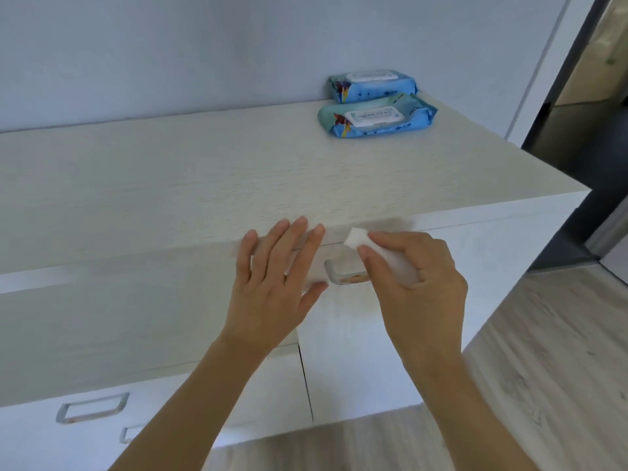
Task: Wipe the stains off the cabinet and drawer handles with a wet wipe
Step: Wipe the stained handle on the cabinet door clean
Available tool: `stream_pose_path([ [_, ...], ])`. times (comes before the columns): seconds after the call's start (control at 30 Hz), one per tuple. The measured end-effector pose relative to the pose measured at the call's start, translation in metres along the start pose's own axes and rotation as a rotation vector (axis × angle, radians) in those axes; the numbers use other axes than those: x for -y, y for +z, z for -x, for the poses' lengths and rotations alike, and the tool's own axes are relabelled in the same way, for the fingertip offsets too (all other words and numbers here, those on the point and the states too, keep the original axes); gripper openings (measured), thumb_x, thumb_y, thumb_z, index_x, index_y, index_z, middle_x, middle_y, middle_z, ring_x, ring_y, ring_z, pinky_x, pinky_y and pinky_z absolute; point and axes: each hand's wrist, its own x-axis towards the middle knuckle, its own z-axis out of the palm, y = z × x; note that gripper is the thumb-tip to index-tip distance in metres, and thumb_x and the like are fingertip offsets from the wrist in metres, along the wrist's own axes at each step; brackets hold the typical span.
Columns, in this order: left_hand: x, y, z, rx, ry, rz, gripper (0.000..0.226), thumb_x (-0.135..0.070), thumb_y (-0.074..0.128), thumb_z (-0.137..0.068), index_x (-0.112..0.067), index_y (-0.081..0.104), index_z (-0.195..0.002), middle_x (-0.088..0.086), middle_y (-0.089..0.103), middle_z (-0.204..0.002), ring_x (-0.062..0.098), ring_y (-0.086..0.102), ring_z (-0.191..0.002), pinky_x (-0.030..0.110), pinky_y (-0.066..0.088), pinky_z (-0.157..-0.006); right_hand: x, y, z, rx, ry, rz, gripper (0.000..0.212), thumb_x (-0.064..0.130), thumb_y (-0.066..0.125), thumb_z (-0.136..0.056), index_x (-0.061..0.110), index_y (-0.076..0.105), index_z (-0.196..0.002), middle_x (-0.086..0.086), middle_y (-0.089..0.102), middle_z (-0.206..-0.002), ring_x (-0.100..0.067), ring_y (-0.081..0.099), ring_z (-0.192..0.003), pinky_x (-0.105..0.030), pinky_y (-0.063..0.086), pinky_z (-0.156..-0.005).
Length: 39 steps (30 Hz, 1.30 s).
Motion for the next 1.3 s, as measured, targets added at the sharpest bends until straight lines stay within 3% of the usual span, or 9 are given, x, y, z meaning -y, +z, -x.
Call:
stream_pose_path([
  [0.17,0.001,0.018,-0.001,-0.137,-0.034,0.086,0.078,-0.062,0.062,-0.080,-0.011,0.042,-0.136,0.010,0.038,-0.135,0.027,0.039,-0.125,0.044,0.016,-0.113,-0.021,0.007,0.018,-0.123,-0.261,0.036,0.014,0.035,0.067,-0.081,0.038,0.063,-0.094,0.032,0.056,-0.089,0.002,0.050,-0.093,-0.038,0.048,-0.079],
  [0.3,0.000,0.027,-0.005,-0.183,-0.031,0.079,0.097,-0.067,0.072,-0.065,-0.011,0.039,-0.138,0.010,0.033,-0.134,0.030,0.034,-0.126,0.043,0.005,-0.115,-0.043,0.013,0.037,-0.293,-0.418,-0.005,0.013,0.036,0.065,-0.081,0.037,0.062,-0.093,0.029,0.060,-0.093,0.000,0.056,-0.092,-0.029,0.048,-0.081],
  [0.6,-0.001,0.032,-0.008,-0.181,-0.019,0.061,0.110,-0.080,0.051,-0.059,-0.011,0.035,-0.142,0.010,0.027,-0.132,0.031,0.025,-0.129,0.041,-0.009,-0.114,-0.093,0.039,0.069,-0.566,-0.518,0.050,0.016,0.038,0.063,-0.082,0.043,0.057,-0.096,0.038,0.054,-0.086,0.006,0.051,-0.091,-0.027,0.041,-0.079],
  [0.7,-0.003,0.030,-0.007,-0.154,-0.012,0.058,0.111,-0.076,0.056,-0.058,-0.008,0.034,-0.142,0.016,0.032,-0.133,0.033,0.025,-0.128,0.044,-0.006,-0.114,-0.105,0.041,0.069,-0.701,-0.454,0.075,0.014,0.038,0.061,-0.085,0.035,0.061,-0.098,0.031,0.054,-0.087,0.006,0.048,-0.088,-0.022,0.034,-0.083],
  [0.77,-0.004,0.029,-0.006,-0.133,-0.017,0.046,0.111,-0.074,0.058,-0.056,-0.006,0.035,-0.142,0.021,0.035,-0.133,0.034,0.026,-0.126,0.049,-0.003,-0.113,-0.105,0.040,0.066,-0.749,-0.384,0.019,0.011,0.044,0.058,-0.085,0.040,0.060,-0.096,0.029,0.056,-0.088,0.004,0.049,-0.087,-0.025,0.039,-0.083],
  [0.83,-0.005,0.029,-0.007,-0.113,-0.018,0.012,0.113,-0.074,0.057,-0.056,-0.005,0.034,-0.142,0.017,0.028,-0.133,0.035,0.025,-0.125,0.052,-0.001,-0.112,-0.103,0.037,0.060,-0.743,-0.319,-0.068,0.008,0.048,0.056,-0.084,0.046,0.058,-0.092,0.030,0.060,-0.086,0.001,0.053,-0.088,-0.024,0.044,-0.080],
  [0.93,-0.009,0.027,-0.007,-0.080,-0.013,-0.022,0.116,-0.076,0.055,-0.056,-0.003,0.031,-0.144,0.016,0.025,-0.134,0.035,0.023,-0.127,0.057,0.001,-0.111,-0.102,0.032,0.053,-0.684,-0.256,-0.149,0.010,0.047,0.056,-0.083,0.044,0.061,-0.092,0.025,0.064,-0.091,-0.007,0.058,-0.090,-0.008,0.040,-0.073],
  [1.1,-0.011,0.024,-0.006,-0.070,-0.010,-0.003,0.116,-0.070,0.063,-0.055,-0.002,0.034,-0.143,0.022,0.038,-0.142,0.035,0.027,-0.136,0.062,0.001,-0.110,-0.102,0.026,0.044,-0.564,-0.223,-0.216,0.011,0.038,0.061,-0.083,0.038,0.064,-0.094,0.021,0.066,-0.094,-0.009,0.059,-0.096,-0.015,0.044,-0.078],
  [1.3,-0.020,0.022,-0.005,-0.094,-0.060,0.079,0.107,-0.062,0.068,-0.058,0.000,0.038,-0.140,0.019,0.038,-0.145,0.032,0.024,-0.140,0.060,-0.004,-0.111,-0.109,0.001,0.029,-0.457,-0.150,-0.412,0.007,0.029,0.067,-0.084,0.035,0.069,-0.088,0.021,0.069,-0.088,0.002,0.061,-0.085,-0.005,0.042,-0.068],
])
